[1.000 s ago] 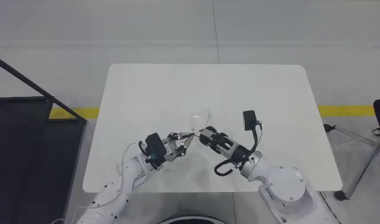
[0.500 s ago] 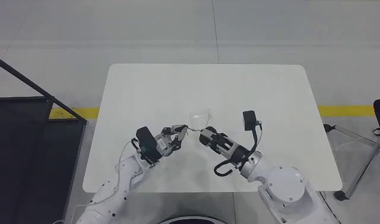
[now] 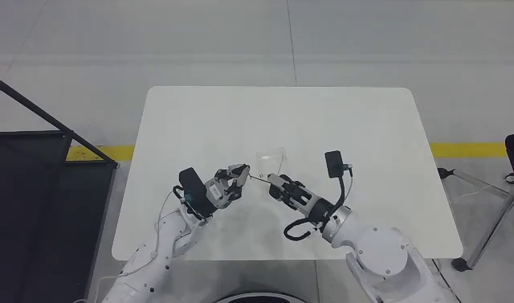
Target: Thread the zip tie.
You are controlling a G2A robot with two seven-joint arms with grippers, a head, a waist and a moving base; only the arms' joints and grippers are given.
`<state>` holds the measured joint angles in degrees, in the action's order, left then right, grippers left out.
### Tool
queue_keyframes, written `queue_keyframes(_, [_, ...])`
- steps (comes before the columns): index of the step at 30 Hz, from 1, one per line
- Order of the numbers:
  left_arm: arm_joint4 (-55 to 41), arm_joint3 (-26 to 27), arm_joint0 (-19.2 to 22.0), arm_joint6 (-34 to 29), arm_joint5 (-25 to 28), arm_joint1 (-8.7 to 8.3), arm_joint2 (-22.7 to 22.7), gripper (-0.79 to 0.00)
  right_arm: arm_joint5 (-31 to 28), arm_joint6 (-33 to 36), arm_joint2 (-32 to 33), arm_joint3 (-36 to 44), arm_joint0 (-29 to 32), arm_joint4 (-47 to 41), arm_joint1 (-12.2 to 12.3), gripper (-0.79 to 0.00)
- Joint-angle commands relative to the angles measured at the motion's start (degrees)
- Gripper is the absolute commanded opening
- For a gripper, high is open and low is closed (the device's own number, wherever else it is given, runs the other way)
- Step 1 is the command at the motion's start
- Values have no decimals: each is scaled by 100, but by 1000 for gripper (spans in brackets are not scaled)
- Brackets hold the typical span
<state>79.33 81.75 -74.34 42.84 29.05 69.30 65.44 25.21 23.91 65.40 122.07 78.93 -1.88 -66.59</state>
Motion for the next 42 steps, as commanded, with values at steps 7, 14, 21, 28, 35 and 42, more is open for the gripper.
queue_keyframes(7, [-40, 7, -8, 1, 14, 4, 11, -785, 54, 5, -10, -2, -22, 29, -10, -477])
queue_keyframes(14, [-49, 6, -9, -3, 4, 8, 22, -785, 272, 27, -20, -29, -89, 77, -19, -505])
queue_keyframes(21, [159, 154, -116, -35, -29, -66, 330, -785, 888, 109, -142, 1, -340, 413, -25, -456])
queue_keyframes(28, [830, 806, -637, -307, 71, -249, 914, -785, 1516, 400, -660, 40, -684, 1543, 0, -77])
queue_keyframes(35, [911, 1024, -850, -345, 61, -293, 1096, -785, 1736, 401, -728, 63, -751, 1723, -3, 0])
queue_keyframes(42, [911, 1024, -850, -345, 61, -293, 1096, -785, 1736, 401, -728, 63, -751, 1723, -3, 0])
